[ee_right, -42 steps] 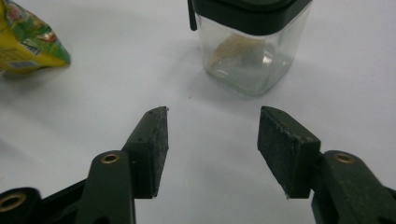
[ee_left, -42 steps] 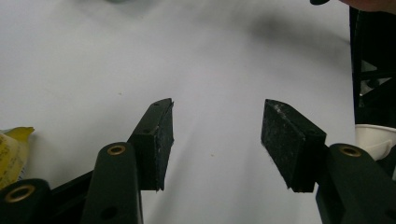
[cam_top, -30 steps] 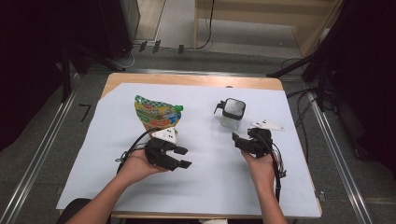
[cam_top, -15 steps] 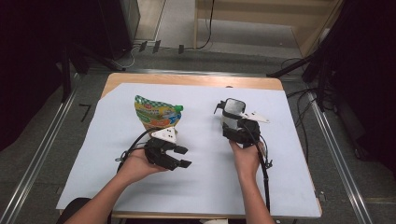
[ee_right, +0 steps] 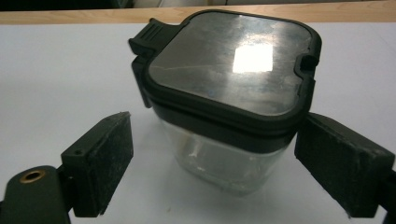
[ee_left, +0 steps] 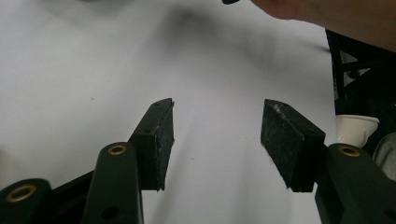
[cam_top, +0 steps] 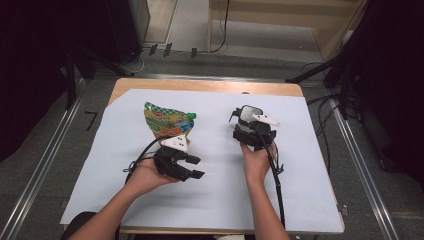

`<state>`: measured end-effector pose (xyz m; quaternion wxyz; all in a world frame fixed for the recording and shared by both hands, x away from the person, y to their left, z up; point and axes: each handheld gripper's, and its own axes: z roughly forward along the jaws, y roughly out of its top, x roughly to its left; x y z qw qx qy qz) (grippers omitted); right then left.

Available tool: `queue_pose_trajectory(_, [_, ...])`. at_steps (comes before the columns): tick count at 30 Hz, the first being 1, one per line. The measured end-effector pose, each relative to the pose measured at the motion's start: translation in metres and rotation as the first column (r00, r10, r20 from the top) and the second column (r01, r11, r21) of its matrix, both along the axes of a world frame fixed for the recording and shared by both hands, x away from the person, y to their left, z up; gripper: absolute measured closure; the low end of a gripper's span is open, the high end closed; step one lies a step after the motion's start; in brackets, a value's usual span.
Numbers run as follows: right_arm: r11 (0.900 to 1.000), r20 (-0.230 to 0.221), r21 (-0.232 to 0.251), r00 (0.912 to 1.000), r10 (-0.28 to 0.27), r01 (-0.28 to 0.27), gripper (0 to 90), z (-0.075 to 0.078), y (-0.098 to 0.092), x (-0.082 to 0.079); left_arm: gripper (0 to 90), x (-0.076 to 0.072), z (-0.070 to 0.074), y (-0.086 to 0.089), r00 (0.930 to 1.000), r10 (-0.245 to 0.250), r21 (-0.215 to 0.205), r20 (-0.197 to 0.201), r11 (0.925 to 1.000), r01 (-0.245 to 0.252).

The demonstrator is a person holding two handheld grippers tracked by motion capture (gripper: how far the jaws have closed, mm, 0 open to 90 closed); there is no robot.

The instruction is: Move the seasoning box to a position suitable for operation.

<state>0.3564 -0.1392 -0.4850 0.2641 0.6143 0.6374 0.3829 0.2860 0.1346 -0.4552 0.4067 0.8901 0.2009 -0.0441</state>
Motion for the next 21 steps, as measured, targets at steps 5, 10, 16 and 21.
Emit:
queue_pose_trajectory(5, [0.998, 0.011, -0.012, 0.9985, -0.054, 0.054, 9.7, -0.006, 0.005, 0.012, 45.2, 0.0, 0.0, 0.0, 1.0, 0.001, -0.001, -0.004, 1.0, -0.001])
queue_pose_trajectory(10, [0.996, 0.008, -0.015, 0.996, -0.089, 0.089, 9.6, -0.011, 0.007, 0.02, 45.1, 0.001, 0.0, 0.001, 1.0, -0.001, -0.006, -0.003, 1.0, 0.001])
queue_pose_trajectory(16, [0.991, 0.049, -0.034, 0.9906, -0.128, 0.13, 8.3, -0.018, 0.012, 0.029, 45.2, 0.002, -0.001, 0.001, 1.0, 0.002, -0.005, -0.008, 1.0, -0.002])
queue_pose_trajectory(21, [0.989, 0.061, -0.035, 0.9885, -0.138, 0.141, 8.3, -0.022, 0.012, 0.035, 45.1, 0.002, -0.002, 0.0, 1.0, -0.001, -0.002, -0.01, 1.0, 0.001])
